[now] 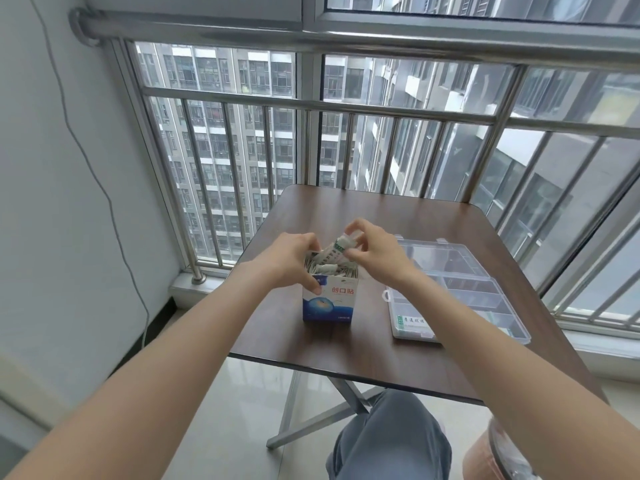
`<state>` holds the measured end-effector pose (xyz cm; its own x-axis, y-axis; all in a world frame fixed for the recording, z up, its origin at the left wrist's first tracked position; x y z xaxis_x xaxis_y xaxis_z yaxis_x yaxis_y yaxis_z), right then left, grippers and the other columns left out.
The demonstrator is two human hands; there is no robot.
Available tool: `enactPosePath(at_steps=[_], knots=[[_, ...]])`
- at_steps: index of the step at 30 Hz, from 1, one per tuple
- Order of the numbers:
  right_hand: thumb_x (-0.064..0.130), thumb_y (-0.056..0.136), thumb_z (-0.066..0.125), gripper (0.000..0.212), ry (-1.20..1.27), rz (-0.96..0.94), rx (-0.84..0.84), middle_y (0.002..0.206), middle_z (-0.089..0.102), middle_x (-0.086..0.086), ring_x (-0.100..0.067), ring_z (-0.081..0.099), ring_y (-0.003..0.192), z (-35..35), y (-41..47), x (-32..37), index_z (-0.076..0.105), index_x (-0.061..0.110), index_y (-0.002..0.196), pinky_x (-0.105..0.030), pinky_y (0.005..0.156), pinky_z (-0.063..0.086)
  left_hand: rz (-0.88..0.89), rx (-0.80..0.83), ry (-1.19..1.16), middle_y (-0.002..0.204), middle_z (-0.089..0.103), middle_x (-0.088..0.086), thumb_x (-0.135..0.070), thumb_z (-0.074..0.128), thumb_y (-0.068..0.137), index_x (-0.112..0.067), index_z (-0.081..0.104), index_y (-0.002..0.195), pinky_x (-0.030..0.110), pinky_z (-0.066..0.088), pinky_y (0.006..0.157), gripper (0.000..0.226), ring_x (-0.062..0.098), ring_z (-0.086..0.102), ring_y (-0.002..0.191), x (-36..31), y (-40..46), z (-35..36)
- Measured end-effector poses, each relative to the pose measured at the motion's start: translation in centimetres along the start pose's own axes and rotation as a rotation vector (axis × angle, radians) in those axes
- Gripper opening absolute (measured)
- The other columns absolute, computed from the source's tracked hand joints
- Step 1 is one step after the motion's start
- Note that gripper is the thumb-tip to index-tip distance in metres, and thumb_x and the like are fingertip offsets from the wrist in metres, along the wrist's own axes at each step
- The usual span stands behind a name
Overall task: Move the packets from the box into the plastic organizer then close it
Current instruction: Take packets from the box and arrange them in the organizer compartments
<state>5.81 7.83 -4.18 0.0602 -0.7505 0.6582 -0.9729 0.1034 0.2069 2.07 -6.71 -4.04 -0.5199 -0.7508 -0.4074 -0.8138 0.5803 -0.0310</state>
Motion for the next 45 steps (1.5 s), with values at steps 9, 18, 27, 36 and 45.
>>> enactPosePath(at_steps=[9, 18, 27, 36, 45], knots=[[0.034, 0.096, 0.048, 0.023, -0.639, -0.310, -0.047, 0.097, 0.070, -0.008, -0.030, 0.065, 0.086, 0.4, -0.3, 3.2, 0.060, 0.018, 0.109, -0.036, 0.066, 0.050, -0.016, 0.012, 0.015, 0.121, 0.057, 0.003, -0.027, 0.087, 0.062, -0.014, 0.050, 0.120, 0.024, 0.037, 0.076, 0.070, 0.017, 0.049, 0.103, -0.1, -0.2, 0.1], [0.033, 0.090, 0.061, 0.020, -0.250, -0.154, -0.099, 0.101, 0.073, -0.001, -0.021, 0.066, 0.090, -1.2, -0.2, 2.5, 0.074, 0.024, 0.103, -0.033, 0.072, 0.052, -0.008, 0.014, 0.000, 0.113, 0.060, 0.004, -0.022, 0.088, 0.061, -0.013, 0.053, 0.109, 0.024, 0.036, 0.071, 0.060, 0.015, 0.049, 0.093, -0.3, -0.2, 0.1], [0.015, 0.089, 0.063, 0.015, 0.193, -0.062, -0.274, 0.083, 0.070, -0.002, 0.001, 0.056, 0.066, -2.8, -1.1, 1.4, 0.074, 0.009, 0.098, -0.008, 0.061, 0.044, 0.022, -0.024, 0.052, 0.138, 0.049, 0.008, -0.026, 0.082, 0.070, -0.011, 0.040, 0.136, 0.024, 0.036, 0.090, 0.080, 0.023, 0.045, 0.124, -0.2, -0.8, 1.0], [0.008, 0.087, 0.063, 0.007, 0.601, 0.058, -0.192, 0.074, 0.068, 0.002, -0.002, 0.064, 0.061, -5.7, -4.0, 0.5, 0.069, 0.012, 0.088, -0.016, 0.064, 0.050, 0.220, -0.486, -0.234, 0.150, 0.034, 0.004, -0.033, 0.060, 0.089, -0.010, 0.020, 0.148, 0.029, 0.026, 0.110, 0.075, 0.016, 0.031, 0.138, -6.8, -4.1, -3.0], [-0.003, 0.087, 0.058, 0.015, 0.823, 0.060, -0.059, 0.078, 0.069, -0.005, -0.013, 0.065, 0.072, -7.0, -8.7, -2.5, 0.067, 0.008, 0.092, -0.018, 0.068, 0.053, 0.071, 0.158, -0.576, 0.115, 0.065, 0.015, -0.031, 0.034, 0.102, -0.007, 0.042, 0.134, 0.023, 0.049, 0.074, 0.040, 0.021, 0.066, 0.094, -10.9, -4.3, 2.4]])
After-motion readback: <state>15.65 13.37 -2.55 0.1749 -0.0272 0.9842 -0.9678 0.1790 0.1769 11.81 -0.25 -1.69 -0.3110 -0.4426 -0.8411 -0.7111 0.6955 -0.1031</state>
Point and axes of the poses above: each hand's wrist, its own y-axis towards the middle knuckle, its own z-axis out of the palm, x = y × z, the point moved 5 cm from there along y, towards the middle knuckle
